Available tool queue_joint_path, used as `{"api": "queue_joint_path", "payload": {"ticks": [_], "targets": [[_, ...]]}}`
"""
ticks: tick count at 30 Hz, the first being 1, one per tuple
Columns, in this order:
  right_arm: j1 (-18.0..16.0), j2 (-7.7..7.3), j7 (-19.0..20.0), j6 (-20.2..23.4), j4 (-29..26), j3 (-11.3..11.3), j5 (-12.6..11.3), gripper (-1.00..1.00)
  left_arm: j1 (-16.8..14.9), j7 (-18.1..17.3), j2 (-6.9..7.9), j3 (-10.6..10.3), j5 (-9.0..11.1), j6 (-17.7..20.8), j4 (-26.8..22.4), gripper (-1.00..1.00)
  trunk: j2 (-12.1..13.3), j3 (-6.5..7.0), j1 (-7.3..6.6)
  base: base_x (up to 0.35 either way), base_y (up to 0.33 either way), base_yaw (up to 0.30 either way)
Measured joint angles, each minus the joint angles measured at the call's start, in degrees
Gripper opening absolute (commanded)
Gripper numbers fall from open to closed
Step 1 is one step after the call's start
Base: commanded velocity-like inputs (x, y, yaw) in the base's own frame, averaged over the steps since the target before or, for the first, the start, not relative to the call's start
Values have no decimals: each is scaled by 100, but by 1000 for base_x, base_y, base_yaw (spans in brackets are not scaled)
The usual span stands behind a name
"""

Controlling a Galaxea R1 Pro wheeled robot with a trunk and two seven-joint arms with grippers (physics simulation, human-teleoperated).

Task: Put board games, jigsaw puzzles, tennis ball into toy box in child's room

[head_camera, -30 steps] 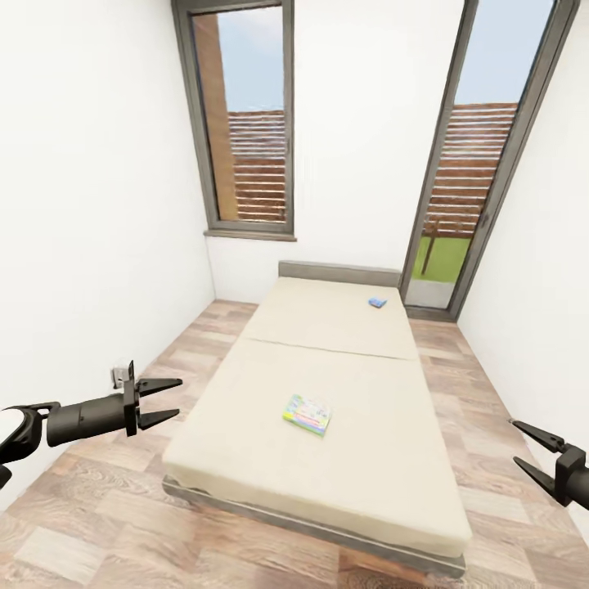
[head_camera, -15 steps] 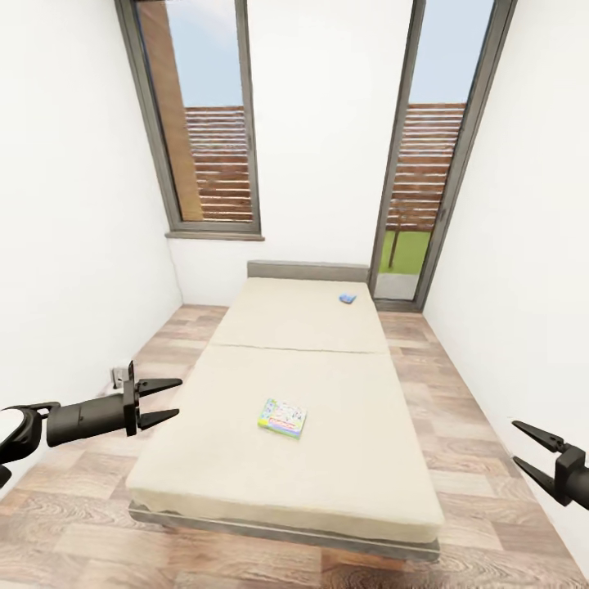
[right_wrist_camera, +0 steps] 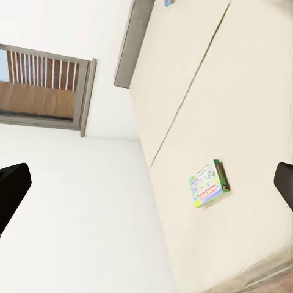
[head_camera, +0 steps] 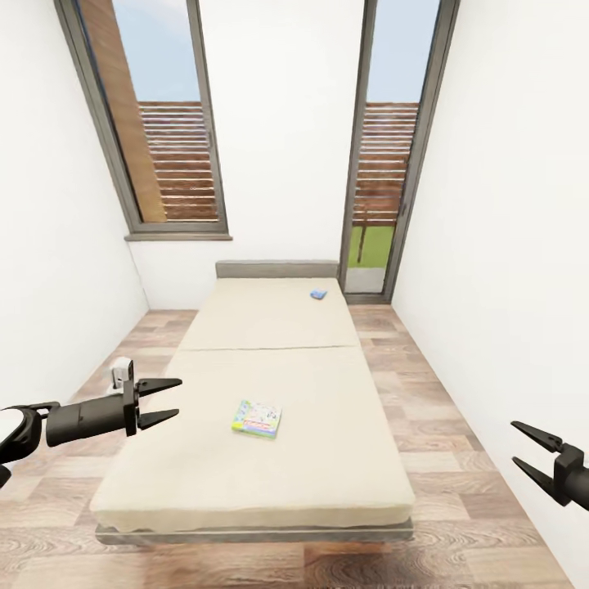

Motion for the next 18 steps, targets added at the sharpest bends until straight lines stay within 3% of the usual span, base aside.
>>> {"api": "queue_joint_path", "payload": {"ticks": [7, 18], "targets": [[3, 0, 6, -244, -3, 27, 1, 100, 0, 0, 0, 7, 0, 0, 0, 100, 0, -24, -1, 39, 8, -214], [23, 0, 18, -354, -10, 38, -7, 100, 2, 0, 2, 16, 1, 0, -2, 100, 0, -35, 0, 64, 20, -42]]}}
